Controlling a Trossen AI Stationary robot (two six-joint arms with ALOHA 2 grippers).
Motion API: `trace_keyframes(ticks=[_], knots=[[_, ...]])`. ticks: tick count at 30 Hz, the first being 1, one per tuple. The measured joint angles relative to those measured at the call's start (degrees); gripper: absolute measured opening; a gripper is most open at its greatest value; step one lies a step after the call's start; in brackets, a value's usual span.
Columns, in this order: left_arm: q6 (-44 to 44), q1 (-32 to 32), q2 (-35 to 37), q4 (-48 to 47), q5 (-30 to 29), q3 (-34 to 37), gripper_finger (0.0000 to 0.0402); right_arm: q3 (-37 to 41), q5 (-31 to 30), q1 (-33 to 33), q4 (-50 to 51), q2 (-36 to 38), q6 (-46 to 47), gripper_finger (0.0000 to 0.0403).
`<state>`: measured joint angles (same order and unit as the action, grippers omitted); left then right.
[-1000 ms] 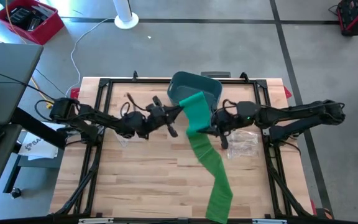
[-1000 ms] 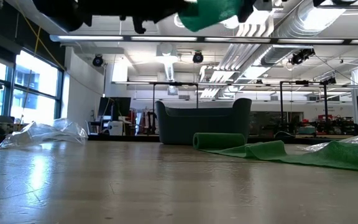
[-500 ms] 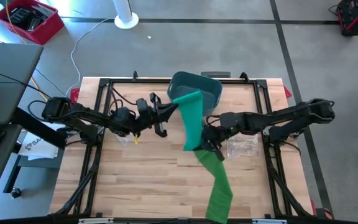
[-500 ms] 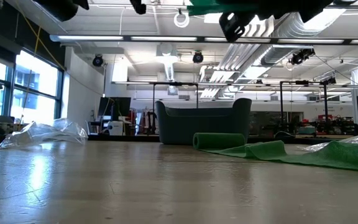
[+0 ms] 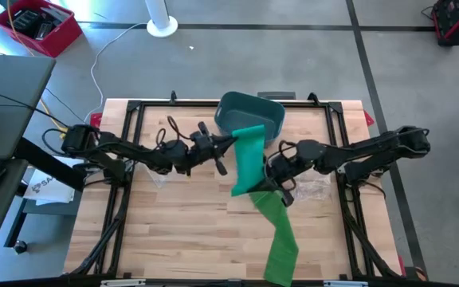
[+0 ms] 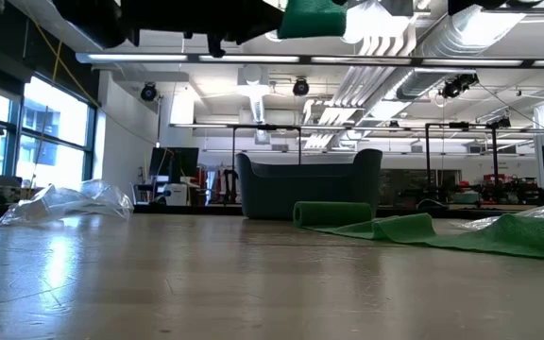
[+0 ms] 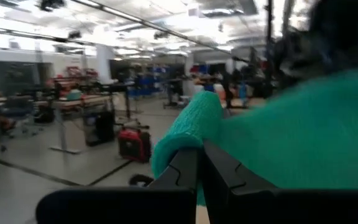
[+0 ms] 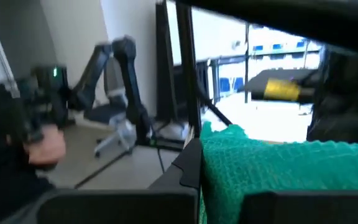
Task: Roll bandage
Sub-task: Roll the light green bandage
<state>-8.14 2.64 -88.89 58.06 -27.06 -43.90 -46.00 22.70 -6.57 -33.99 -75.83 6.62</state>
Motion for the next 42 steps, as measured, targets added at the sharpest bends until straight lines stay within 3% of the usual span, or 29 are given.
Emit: trace_keyframes(ticks=[9, 14, 24, 31, 42], knots=[[-0.53, 1.52, -0.57, -1.49, 1.87, 0.00, 0.0000, 0.00, -11.13, 2.82, 2.37, 7.28, 1.06, 0.0000], [0.37, 1.50, -0.56, -3.06, 5.36, 0.00, 0.0000, 0.00, -12.66, 5.04, 3.10, 8.87, 1.93, 0.0000], [2.10, 1.50, -0.56, -8.13, 5.75, 0.00, 0.0000, 0.00, -13.03, 9.34, 2.87, 8.86, 3.68, 0.0000], [2.10, 1.72, -0.56, -11.21, 14.82, 0.00, 0.0000, 0.00, -13.03, 12.93, 3.59, 8.87, 4.08, 0.0000], [2.01, 3.07, -0.56, -12.76, 18.28, 0.00, 0.0000, 0.00, -14.60, 19.12, 9.56, 8.85, 6.61, 0.0000]])
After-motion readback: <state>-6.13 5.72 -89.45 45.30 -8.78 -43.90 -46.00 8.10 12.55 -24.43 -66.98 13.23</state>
